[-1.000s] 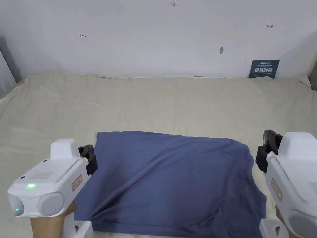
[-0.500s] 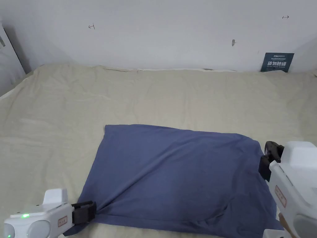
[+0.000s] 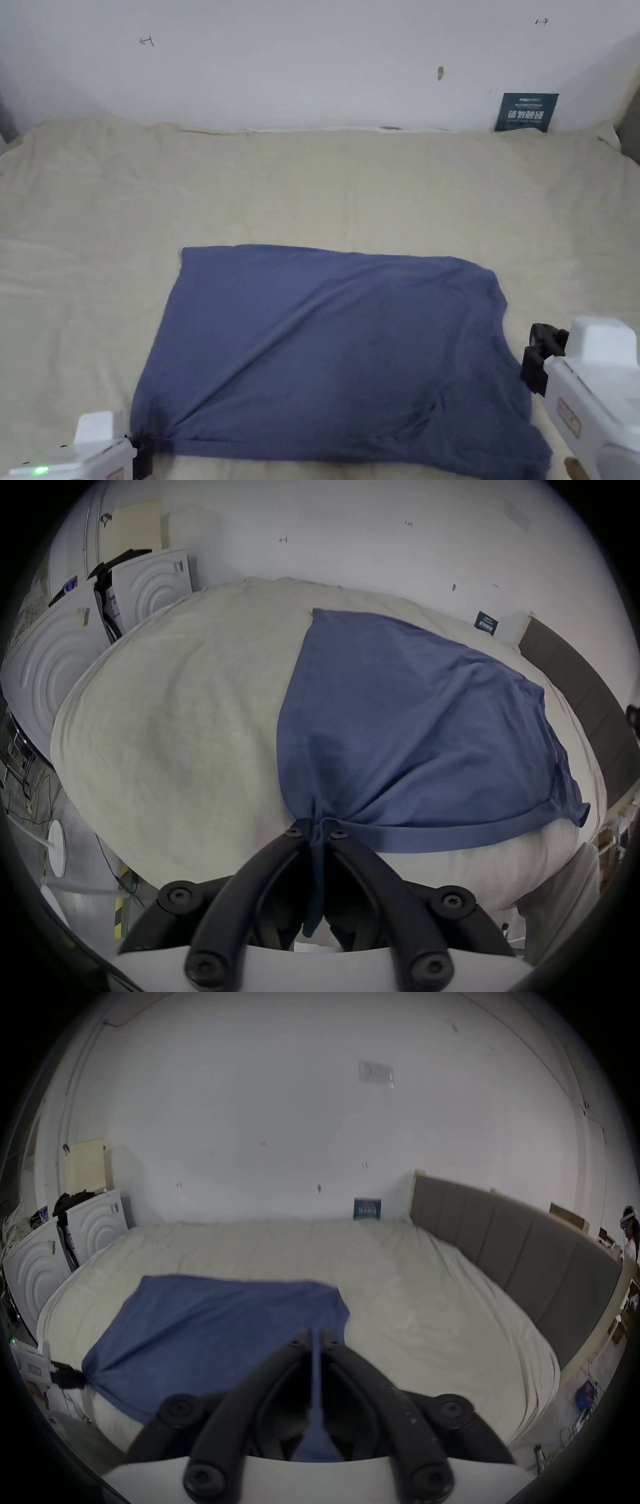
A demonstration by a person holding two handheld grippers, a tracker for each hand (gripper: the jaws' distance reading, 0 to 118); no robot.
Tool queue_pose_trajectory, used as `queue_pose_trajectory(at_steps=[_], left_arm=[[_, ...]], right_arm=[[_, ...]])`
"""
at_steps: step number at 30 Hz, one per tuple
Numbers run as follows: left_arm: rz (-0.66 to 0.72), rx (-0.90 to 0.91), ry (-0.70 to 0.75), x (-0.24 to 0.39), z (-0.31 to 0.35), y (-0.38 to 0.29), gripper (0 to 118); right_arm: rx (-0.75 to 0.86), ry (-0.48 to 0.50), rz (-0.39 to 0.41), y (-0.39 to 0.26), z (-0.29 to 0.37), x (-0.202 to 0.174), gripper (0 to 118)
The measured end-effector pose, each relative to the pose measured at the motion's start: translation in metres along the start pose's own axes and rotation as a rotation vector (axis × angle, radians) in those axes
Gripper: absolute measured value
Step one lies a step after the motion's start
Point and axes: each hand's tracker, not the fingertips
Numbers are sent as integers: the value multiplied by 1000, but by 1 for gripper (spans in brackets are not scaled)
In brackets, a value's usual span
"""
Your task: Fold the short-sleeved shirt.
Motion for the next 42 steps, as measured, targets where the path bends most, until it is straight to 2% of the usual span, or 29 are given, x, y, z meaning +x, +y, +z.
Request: queue_pose_trajectory(at_steps=[1, 5, 6, 7, 8, 11, 13, 17, 19, 20, 21, 22, 26, 30, 35, 42], left_arm=[[2, 9, 3, 1, 3, 3, 7], [20, 45, -11, 13, 29, 13, 7], [23, 49, -12, 11, 29, 13, 7], [24, 54, -16, 11, 30, 14, 7], [25, 54, -19, 12, 31, 15, 7], [27, 51, -19, 12, 29, 15, 7], [29, 48, -17, 12, 30, 15, 7], [35, 36, -14, 6, 24, 11, 7], [42, 29, -15, 3, 21, 9, 7], [43, 27, -13, 2, 21, 9, 7], [46, 27, -12, 2, 21, 9, 7], [49, 27, -11, 2, 20, 10, 7], [65, 46, -15, 2, 24, 20, 7], [61, 82, -19, 3, 23, 51, 7], [62, 109, -35, 11, 4, 100, 7], [34, 105, -15, 22, -39, 165, 7]], right_arm=[[-52, 7, -14, -9, -6, 6, 22], [-262, 22, -84, -54, -33, 25, 88], [-299, 20, -98, -66, -40, 27, 100], [-349, 20, -112, -79, -47, 29, 106], [-388, 28, -138, -87, -54, 30, 107], [-475, 42, -199, -117, -73, 31, 106], [-506, 31, -224, -137, -87, 39, 100], [-520, 37, -214, -144, -80, 26, 47], [-502, 44, -194, -142, -74, 20, 41], [-478, 72, -180, -137, -73, 25, 29], [-472, 85, -176, -135, -71, 24, 9], [-468, 74, -176, -130, -66, 22, 9], [-365, 68, -77, -103, -60, 22, 9], [-295, 87, -45, -67, -68, 22, 9], [-256, 110, -79, -22, -88, 9, 9], [-290, 77, -78, 17, -153, 1, 9]])
